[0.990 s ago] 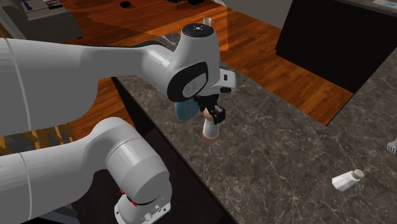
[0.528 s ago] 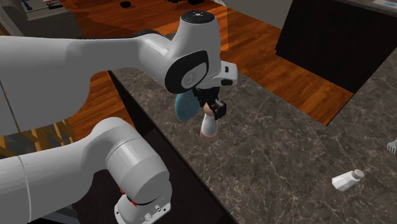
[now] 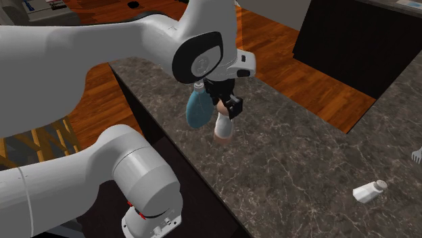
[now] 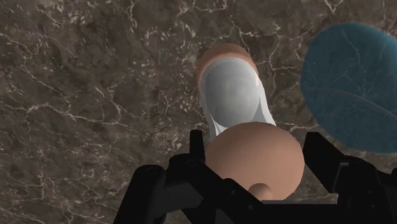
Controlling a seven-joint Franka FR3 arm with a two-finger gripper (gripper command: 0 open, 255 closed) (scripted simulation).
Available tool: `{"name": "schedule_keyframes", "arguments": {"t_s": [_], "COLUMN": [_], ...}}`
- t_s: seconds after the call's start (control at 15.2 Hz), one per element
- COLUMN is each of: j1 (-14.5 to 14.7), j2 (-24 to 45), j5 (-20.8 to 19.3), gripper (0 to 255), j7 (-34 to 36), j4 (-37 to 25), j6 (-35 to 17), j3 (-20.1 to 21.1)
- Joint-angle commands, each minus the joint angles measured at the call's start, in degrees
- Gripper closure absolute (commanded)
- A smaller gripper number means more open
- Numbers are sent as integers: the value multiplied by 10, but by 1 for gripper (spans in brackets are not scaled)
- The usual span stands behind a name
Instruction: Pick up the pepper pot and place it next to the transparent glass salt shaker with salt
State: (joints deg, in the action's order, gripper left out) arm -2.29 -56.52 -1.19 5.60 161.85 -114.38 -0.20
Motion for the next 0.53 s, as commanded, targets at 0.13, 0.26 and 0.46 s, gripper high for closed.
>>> {"name": "schedule_keyframes", "arguments": {"t_s": [0.13, 0.26, 0.46], "j1": [0, 0, 0], "j2": [-3, -3, -1], "j5": [0, 0, 1], "gripper": [255, 255, 255], "j7": [-1, -1, -1], "j4": [-29, -44, -68], "j6": [32, 47, 70], "j3": [0, 0, 0]}}
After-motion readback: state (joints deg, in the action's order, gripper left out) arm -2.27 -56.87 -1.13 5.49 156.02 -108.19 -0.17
